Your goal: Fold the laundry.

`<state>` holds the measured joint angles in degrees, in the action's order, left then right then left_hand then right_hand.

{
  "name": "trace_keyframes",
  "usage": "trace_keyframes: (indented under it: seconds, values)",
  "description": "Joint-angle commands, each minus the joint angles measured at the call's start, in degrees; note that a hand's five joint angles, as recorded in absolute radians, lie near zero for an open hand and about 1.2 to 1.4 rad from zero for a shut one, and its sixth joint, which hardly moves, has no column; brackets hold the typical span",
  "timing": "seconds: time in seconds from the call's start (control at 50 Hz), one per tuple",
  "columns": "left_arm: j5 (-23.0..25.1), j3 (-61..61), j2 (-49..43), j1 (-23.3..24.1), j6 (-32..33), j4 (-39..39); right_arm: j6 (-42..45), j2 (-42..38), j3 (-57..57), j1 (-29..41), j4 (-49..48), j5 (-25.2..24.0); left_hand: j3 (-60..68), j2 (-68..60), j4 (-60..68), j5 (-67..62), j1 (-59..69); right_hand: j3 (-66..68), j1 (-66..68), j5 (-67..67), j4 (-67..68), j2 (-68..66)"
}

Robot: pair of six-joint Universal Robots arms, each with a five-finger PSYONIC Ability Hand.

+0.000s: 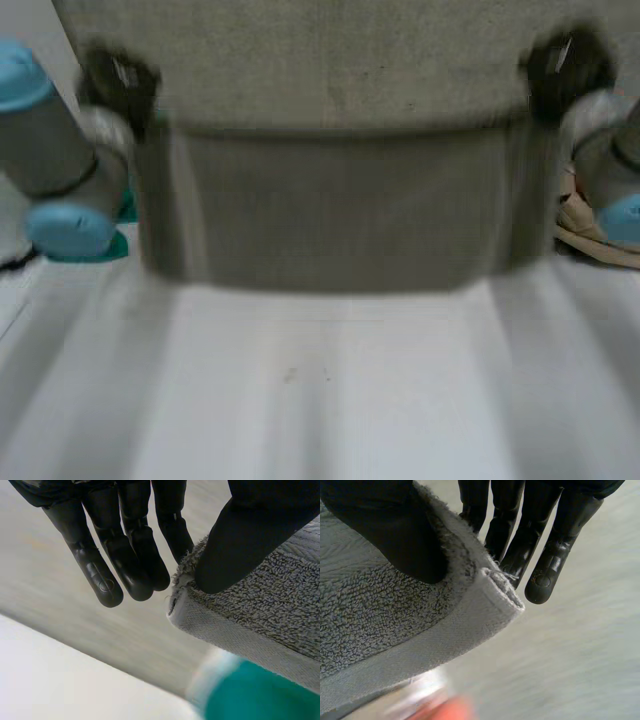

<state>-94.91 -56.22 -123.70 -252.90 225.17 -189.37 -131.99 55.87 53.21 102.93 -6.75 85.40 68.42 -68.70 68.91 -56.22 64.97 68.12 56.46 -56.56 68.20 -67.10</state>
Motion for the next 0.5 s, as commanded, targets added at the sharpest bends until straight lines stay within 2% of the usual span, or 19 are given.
trace_keyframes:
  seconds: [0.02, 0.16, 0.24, 0.4, 0.5]
  values:
    - [-1.2, 4.4, 4.9, 0.4, -1.8, -34.0, -7.2, 3.5, -1.7, 0.4, -32.7, 0.5, 11.6, -11.3, 11.1, -13.8, 15.0, 11.9, 23.5, -13.4, 11.8, -12.9]
    - [-1.0, -0.8, 4.2, -1.2, -7.5, -28.1, -7.9, 1.3, 0.1, 1.0, -22.8, 0.5, 11.6, -11.3, 11.1, -13.8, 15.0, 11.9, 23.5, -13.4, 11.8, -12.9]
    - [-0.1, -5.8, 4.3, -2.5, -9.8, -27.7, -7.9, 0.7, 3.9, 2.4, -20.1, 0.0, 11.6, -11.3, 11.1, -13.8, 15.0, 11.9, 23.5, -13.4, 11.8, -12.9]
    - [1.5, -15.3, -1.0, -1.9, -10.0, -27.6, -8.9, -1.4, 11.6, 3.6, -19.7, -1.7, 11.6, -11.3, 11.1, -13.8, 15.0, 11.9, 23.5, -13.4, 11.8, -12.9]
    - [1.3, -21.4, -3.9, -2.0, -9.4, -26.0, -8.2, -5.0, 16.4, 4.2, -14.4, -3.1, 11.6, -11.3, 11.1, -13.8, 15.0, 11.9, 23.5, -13.4, 11.8, -12.9]
